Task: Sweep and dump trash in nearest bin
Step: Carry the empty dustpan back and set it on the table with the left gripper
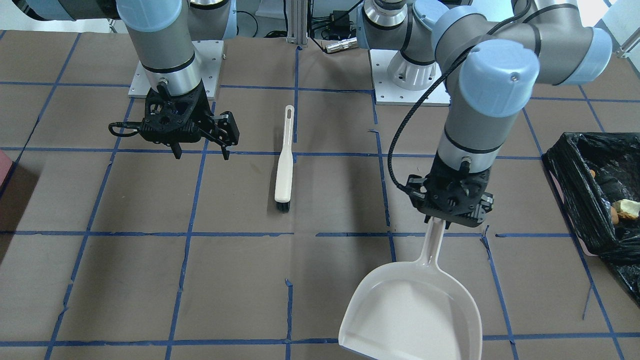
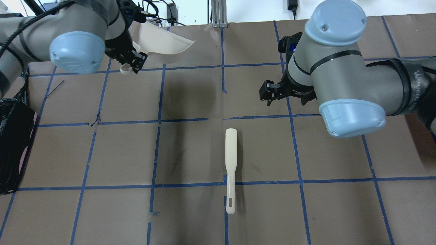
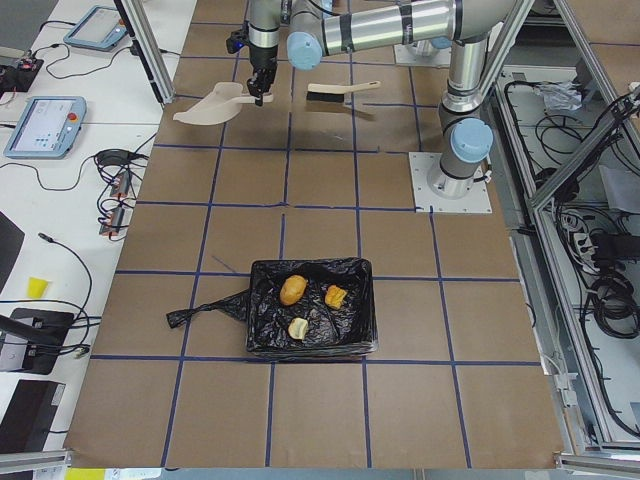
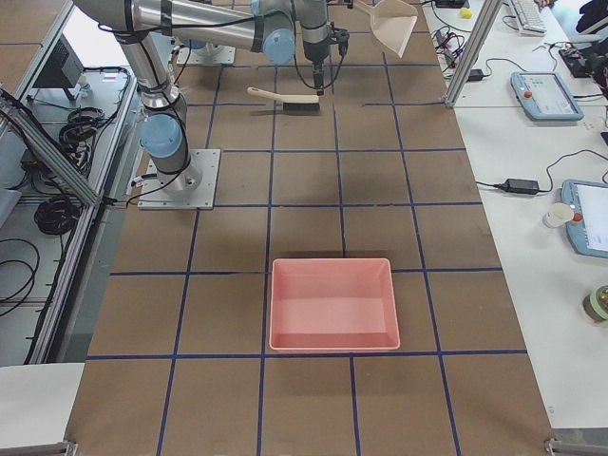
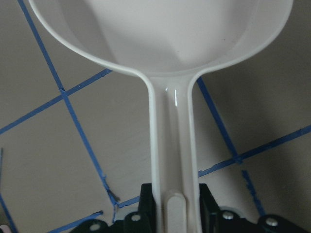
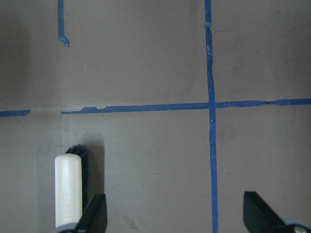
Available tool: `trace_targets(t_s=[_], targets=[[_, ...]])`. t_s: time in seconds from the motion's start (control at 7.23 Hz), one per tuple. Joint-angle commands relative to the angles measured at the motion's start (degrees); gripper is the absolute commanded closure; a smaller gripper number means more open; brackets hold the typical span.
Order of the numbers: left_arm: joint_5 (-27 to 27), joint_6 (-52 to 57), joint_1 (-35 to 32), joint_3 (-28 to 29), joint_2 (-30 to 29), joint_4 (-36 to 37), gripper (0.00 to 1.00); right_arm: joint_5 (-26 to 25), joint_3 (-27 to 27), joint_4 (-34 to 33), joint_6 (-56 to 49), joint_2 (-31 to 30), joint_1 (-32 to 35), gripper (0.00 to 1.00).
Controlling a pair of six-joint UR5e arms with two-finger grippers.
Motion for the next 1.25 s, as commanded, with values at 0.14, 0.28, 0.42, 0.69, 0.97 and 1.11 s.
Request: trace_targets(t_s=[0.14,0.28,0.42,0.69,0.97,1.11], targets=[[-6.9,-13.2,-7.3,-0.2,-4.1,2.3,0.96,-1.9,-2.0,2.2,-0.2,-1.0,0.0,0.0],[-7.1,-13.5,-9.0,-0.2,-5.6,4.4,0.96,-2.3,-1.7,2.2,-0.2,-0.3,-0.2,0.0],[-7.0,-15.0,-11.1,-0.6,-6.3,6.0,0.96,-1.5,-2.0,1.7,-0.1,-0.2,0.0,0.0],[-7.0,-18.2,-13.4,-2.0,-7.8,9.7,0.96,-1.3,-2.0,2.0,-0.1,-0.3,-0.5,0.0],[-8.4,-22.3,-14.5,-5.5,-9.3,16.2,0.96,-1.3,-2.4,1.9,-0.2,-0.8,0.1,0.0],[-8.5,-23.1,-15.6,-6.3,-9.5,18.4,0.94,-1.3,-2.5,2.0,-0.2,-1.4,0.1,0.0]])
